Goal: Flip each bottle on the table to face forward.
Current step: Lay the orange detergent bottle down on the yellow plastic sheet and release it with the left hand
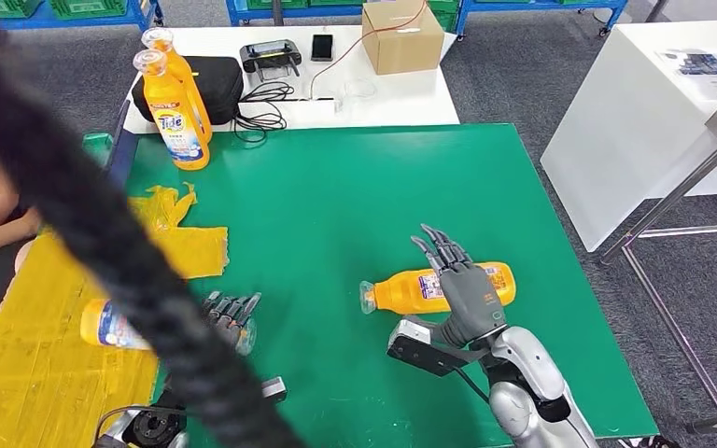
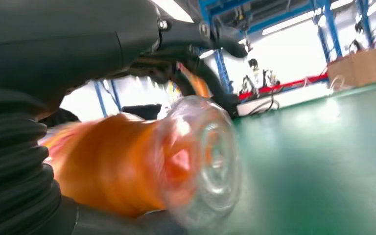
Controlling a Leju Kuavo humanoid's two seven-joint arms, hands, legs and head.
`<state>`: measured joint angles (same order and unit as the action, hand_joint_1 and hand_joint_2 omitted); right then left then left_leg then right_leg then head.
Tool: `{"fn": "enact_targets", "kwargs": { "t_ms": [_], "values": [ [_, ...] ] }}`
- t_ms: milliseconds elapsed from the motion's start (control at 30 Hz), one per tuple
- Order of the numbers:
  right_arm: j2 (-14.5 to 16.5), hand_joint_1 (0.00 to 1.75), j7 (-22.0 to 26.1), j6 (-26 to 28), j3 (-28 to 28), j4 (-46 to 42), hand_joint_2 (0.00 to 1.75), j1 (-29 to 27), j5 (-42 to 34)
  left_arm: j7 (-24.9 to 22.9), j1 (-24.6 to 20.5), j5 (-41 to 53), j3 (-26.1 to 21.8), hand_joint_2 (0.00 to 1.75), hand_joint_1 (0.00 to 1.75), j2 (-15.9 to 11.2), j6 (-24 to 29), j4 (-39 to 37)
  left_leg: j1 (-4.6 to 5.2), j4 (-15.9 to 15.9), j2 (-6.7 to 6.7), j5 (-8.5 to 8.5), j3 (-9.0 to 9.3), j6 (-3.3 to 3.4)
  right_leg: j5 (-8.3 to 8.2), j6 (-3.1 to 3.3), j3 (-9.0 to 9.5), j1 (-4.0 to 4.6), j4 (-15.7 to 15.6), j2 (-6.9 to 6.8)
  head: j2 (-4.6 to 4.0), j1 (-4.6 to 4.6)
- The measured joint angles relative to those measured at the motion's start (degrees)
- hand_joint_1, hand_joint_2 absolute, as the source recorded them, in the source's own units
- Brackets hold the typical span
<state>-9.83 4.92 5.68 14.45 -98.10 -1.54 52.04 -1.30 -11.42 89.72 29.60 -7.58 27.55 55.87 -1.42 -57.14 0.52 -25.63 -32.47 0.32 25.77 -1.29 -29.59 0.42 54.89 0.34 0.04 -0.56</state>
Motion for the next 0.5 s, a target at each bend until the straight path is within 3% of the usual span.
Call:
{"fn": "enact_targets", "kwargs": {
  "t_ms": [233,500],
  "values": [
    [-5.8,0.0,-1.6,-4.8,-4.1,7.8,1.75,1.3,2.1,8.5,-2.9,-2.1,-4.0,1.75,0.0,1.4,-0.9,-4.4,0.02,0.0,0.05,0.14,0.19,0.11,-0.09,-0.09,0.3,-0.01,0.0,-0.07,0.0,0.01],
    [-9.6,0.0,-1.3,-5.6,-8.3,21.9,1.75,6.0,6.9,11.1,-4.3,-1.1,-6.6,1.75,0.0,3.0,1.9,-7.3,0.1,0.0,0.04,0.37,0.23,0.22,-0.25,-0.25,0.26,-0.1,0.0,-0.09,0.0,0.02]
  ]
}}
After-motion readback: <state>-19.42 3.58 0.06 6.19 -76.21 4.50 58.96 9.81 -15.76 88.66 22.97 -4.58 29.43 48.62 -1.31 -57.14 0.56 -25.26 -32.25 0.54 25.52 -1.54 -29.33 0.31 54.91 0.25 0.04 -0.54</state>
